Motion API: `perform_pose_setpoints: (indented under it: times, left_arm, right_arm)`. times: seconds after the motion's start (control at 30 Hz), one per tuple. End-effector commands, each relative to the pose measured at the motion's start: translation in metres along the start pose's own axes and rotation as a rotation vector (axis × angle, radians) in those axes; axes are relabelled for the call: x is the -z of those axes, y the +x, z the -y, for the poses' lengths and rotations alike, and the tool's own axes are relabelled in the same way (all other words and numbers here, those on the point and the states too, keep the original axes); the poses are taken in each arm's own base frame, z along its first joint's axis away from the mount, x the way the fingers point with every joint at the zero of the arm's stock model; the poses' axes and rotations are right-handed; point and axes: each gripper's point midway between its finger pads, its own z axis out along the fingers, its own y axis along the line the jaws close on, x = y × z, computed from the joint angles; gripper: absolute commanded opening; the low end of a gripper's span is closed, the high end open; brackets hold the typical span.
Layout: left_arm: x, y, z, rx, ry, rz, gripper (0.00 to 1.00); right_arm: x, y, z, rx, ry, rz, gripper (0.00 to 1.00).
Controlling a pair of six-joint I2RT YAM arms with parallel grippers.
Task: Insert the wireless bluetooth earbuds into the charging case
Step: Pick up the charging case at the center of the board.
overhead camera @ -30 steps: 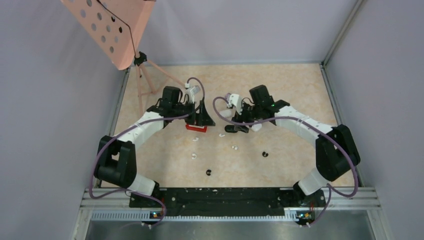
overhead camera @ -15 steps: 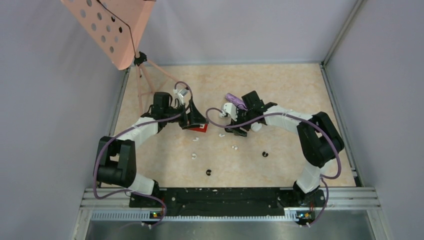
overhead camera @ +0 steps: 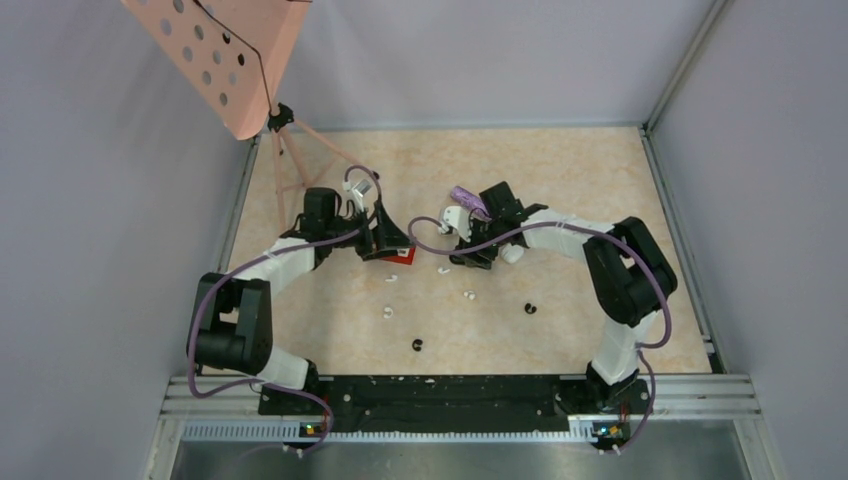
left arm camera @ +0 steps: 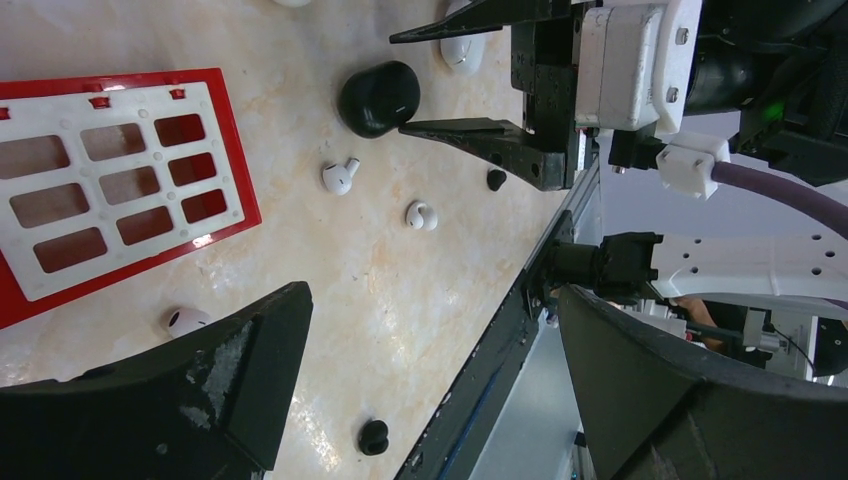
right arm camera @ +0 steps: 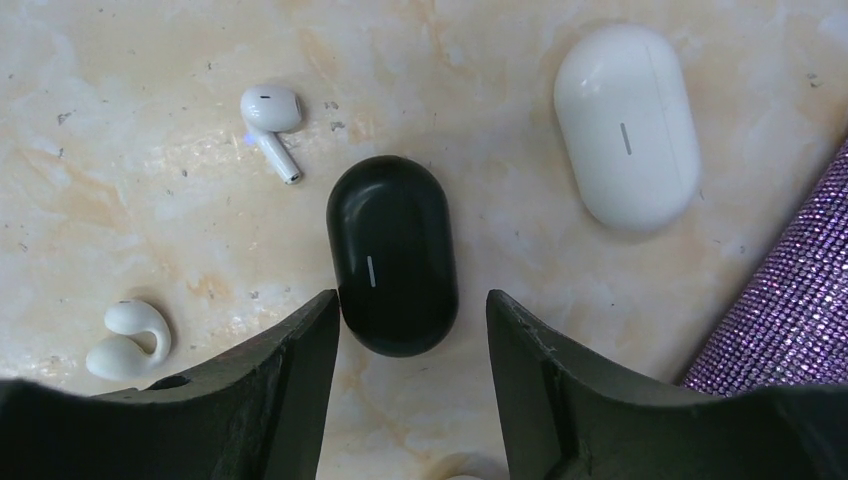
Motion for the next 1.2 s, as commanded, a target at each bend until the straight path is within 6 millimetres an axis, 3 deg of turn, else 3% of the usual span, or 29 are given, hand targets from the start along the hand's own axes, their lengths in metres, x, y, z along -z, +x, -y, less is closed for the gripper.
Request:
perform_pose_setpoints:
  times: [0.0, 0.13, 0.27, 0.5, 0.77, 1.17]
  left_arm:
    - [0.005, -0.012, 0.010, -0.065, 0.027, 0.050, 0.98]
    - [-0.002, -0.015, 0.007, -0.052, 0.032, 0.038, 0.95]
    - [-0.019, -0.017, 0.007, -0.082, 0.058, 0.010, 0.93]
    - [-0.054, -0.028, 0.041, -0.221, 0.176, 0.029, 0.90]
    - [-0.051, -0.054, 0.092, -0.254, 0.376, 0.131, 0.87]
    - [-0.065, -0.064, 0.095, -0.145, 0.376, 0.091, 0.76]
  right_arm:
    - [-0.002, -0.021, 0.007, 0.051, 0.000, 0.050, 0.51]
    - [0.006, -0.026, 0.010, 0.059, 0.027, 0.060, 0.41]
    - [0.034, -0.051, 0.025, 0.075, 0.141, 0.126, 0.38]
    - [0.083, -0.092, 0.043, 0.037, 0.281, 0.225, 0.31]
    - [0.111, -0.117, 0.047, 0.052, 0.328, 0.247, 0.28]
    - [0.131, -0.141, 0.039, 0.085, 0.330, 0.278, 0.28]
